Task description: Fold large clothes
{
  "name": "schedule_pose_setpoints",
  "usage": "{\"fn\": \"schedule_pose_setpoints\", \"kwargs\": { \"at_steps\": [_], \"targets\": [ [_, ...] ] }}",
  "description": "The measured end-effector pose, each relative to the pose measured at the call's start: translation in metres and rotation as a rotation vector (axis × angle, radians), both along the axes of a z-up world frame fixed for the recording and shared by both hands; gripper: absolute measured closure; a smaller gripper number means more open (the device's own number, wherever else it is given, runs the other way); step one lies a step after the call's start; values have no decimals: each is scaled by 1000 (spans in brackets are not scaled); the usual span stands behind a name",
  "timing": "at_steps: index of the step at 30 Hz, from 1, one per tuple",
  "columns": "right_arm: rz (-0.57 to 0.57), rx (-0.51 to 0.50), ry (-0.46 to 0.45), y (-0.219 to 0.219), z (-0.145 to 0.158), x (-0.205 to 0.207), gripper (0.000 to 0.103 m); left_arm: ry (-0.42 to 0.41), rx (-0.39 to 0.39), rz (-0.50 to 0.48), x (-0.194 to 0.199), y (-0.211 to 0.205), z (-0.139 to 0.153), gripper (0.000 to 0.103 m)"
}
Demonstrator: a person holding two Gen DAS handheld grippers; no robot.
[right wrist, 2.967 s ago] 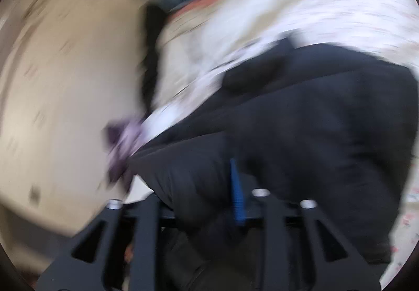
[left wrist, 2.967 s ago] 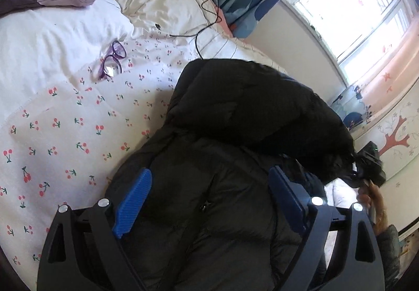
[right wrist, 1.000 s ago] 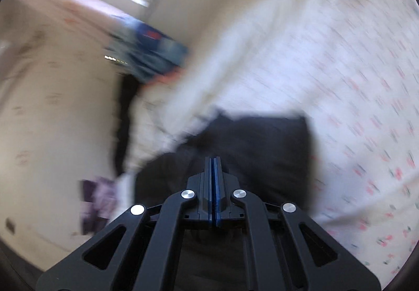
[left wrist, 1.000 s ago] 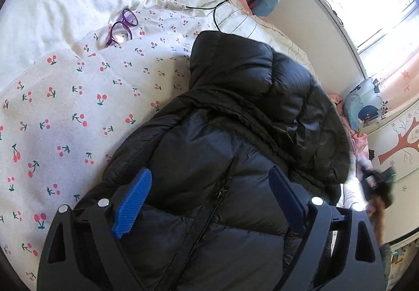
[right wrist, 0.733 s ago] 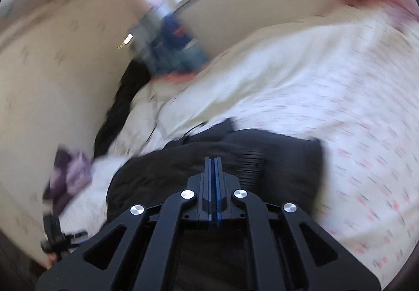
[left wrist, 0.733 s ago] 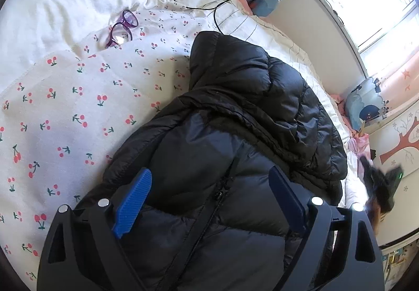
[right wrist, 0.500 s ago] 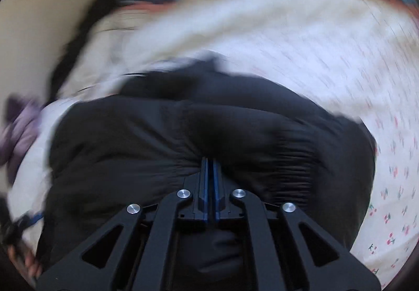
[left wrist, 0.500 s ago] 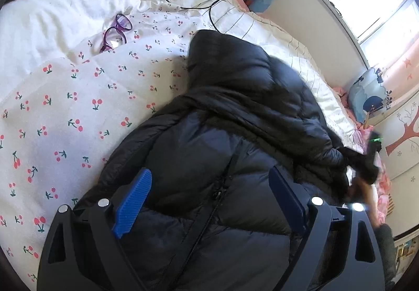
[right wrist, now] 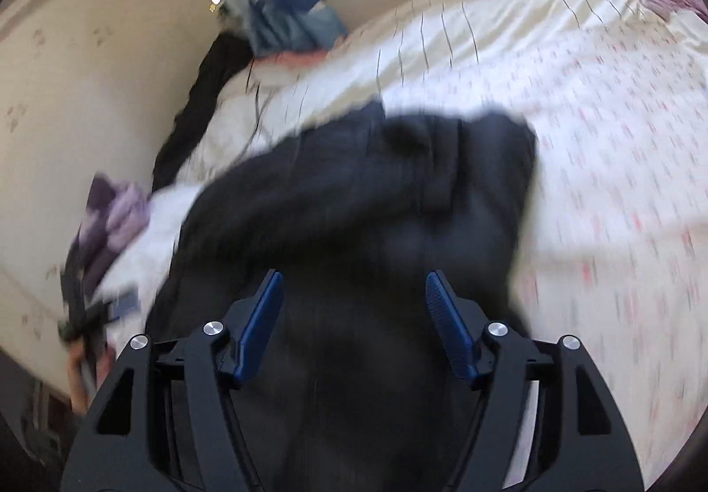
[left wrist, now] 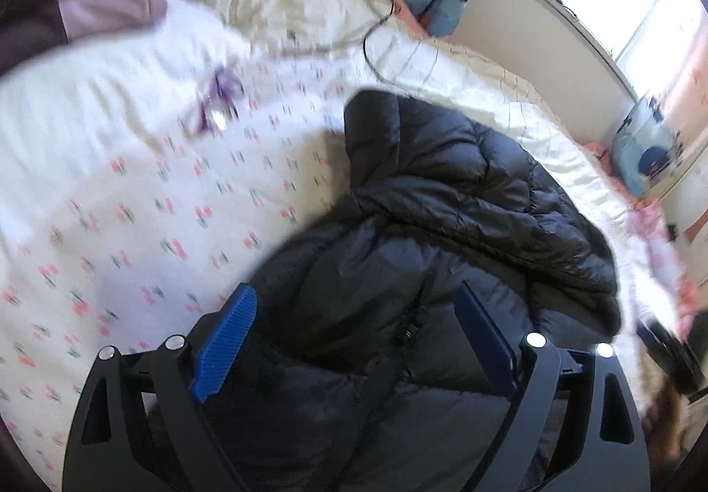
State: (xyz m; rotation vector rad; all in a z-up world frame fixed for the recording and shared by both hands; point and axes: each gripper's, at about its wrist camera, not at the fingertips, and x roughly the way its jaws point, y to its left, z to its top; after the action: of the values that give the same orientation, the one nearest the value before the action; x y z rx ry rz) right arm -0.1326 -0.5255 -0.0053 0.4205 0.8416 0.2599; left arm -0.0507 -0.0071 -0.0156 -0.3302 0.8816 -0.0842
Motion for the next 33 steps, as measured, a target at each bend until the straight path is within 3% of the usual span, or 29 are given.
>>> {"fn": "schedule_pose_setpoints", "kwargs": {
  "at_steps": [8,10,12,14,16,19,25,28,31,33],
  "targets": [
    [4,63,183,5,-45,-150,38,-166,213,-105,-47,-24,37,16],
    [11,108,190,3,-43,-177,35,-161,193,-159,-60,-21,42,16],
    [17,153,200,4,-40,-197,25,-144,138,-199,-70,-7,46,16],
    [29,177,232,8,-38,-209,23,-110,60,-216,-80,16,46,16],
    [41,181,244,8,-34,-215,23,-50,-30,-194,-89,56,43,16],
    [51,224,256,13,-32,-221,19,29,-87,-153,-100,97,28,16],
    [67,315,267,21,-38,-233,14,209,-96,-190,-119,113,-29,16],
    [55,294,297,30,-44,-237,14,243,-65,-203,-129,110,-46,16],
    [63,343,333,36,-53,-240,14,272,-108,-237,-137,107,-55,16],
    [94,320,335,46,-51,-241,13,281,-110,-279,-142,98,-58,16]
  ]
}}
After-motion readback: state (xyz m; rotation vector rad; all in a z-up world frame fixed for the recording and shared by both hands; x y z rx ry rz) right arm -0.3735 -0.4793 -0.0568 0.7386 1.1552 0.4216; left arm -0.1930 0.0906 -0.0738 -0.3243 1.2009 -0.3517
